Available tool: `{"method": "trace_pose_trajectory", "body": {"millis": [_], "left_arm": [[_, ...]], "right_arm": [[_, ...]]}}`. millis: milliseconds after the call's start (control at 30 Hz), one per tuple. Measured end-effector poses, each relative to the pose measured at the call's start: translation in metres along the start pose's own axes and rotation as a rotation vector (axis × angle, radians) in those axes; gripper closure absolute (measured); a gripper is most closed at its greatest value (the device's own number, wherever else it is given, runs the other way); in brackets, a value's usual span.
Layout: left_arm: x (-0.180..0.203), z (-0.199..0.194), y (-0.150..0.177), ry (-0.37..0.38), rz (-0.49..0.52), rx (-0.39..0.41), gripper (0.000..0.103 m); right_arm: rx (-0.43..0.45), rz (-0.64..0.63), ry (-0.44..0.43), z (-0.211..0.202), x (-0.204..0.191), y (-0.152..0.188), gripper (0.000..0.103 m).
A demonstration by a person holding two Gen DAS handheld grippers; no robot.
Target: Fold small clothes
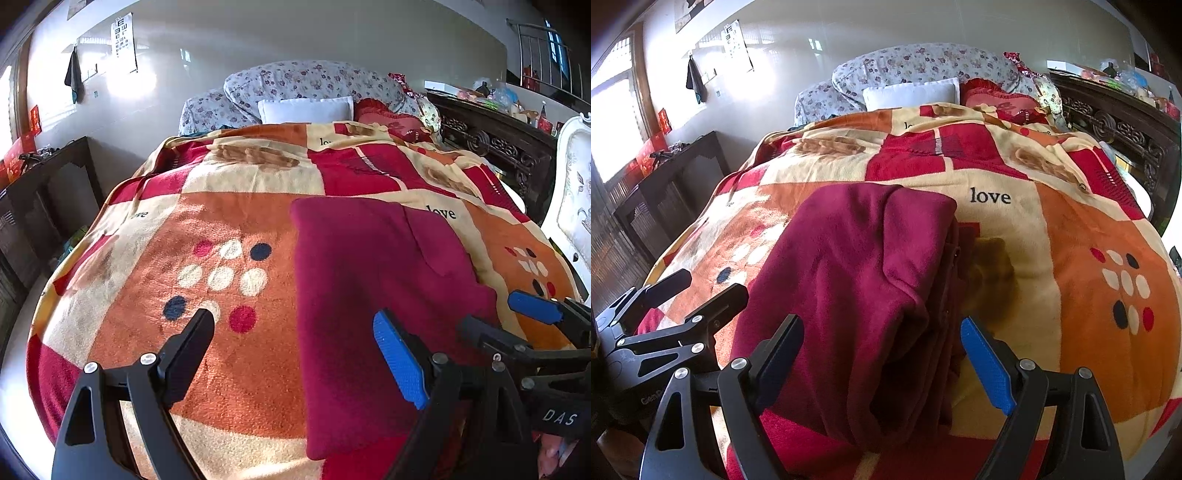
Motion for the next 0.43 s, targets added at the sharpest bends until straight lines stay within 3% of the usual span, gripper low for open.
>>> {"method": "trace_pose_trajectory", "body": {"millis": [433], "left_arm": [[0.0029,0.0071,-0.0016,-0.001,0.016,0.005,0.015]], "right_arm": [[-0.016,0.004,-0.002,0.0087,0.0071,0.0001,0.012]]}}
Point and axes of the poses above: each gripper's, at about its wrist camera, not at the fingertips, and z roughly the way its jaws point, x to its right, y to its underside, the point moved 6 cm from there along z, roughly the way its jaws point, and after that the axes turned 6 degrees about y, right-handed, at the moved point
